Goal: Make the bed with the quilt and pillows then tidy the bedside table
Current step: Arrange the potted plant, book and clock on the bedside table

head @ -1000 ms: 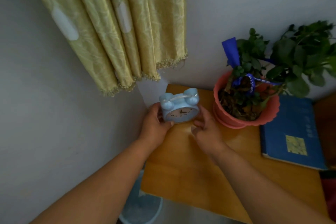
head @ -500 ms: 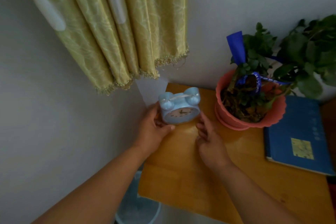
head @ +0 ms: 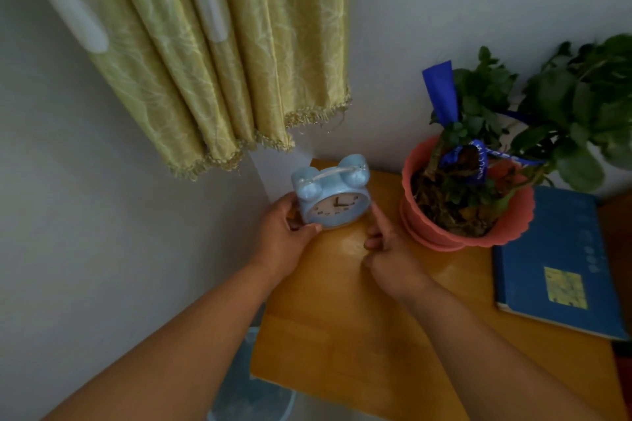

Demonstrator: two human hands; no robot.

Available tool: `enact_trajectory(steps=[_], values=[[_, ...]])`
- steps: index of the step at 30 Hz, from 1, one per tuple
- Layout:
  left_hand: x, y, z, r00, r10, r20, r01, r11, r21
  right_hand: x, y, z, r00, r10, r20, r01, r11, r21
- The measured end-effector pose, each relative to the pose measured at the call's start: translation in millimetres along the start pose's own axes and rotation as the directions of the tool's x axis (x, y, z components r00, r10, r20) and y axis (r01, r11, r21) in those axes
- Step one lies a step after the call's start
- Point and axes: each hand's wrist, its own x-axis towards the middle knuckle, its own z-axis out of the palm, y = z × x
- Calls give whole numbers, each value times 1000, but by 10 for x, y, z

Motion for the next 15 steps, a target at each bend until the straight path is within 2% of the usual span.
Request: enact_trajectory(steps=[10,15], values=[[176,40,75,998,57,-24,-53,986,157,41,-67,-33,998,62,17,-63,989,131],[222,44,113,996,69,-51,-58,979,195,43,-68,-24,998,47,34,-50,995,86]])
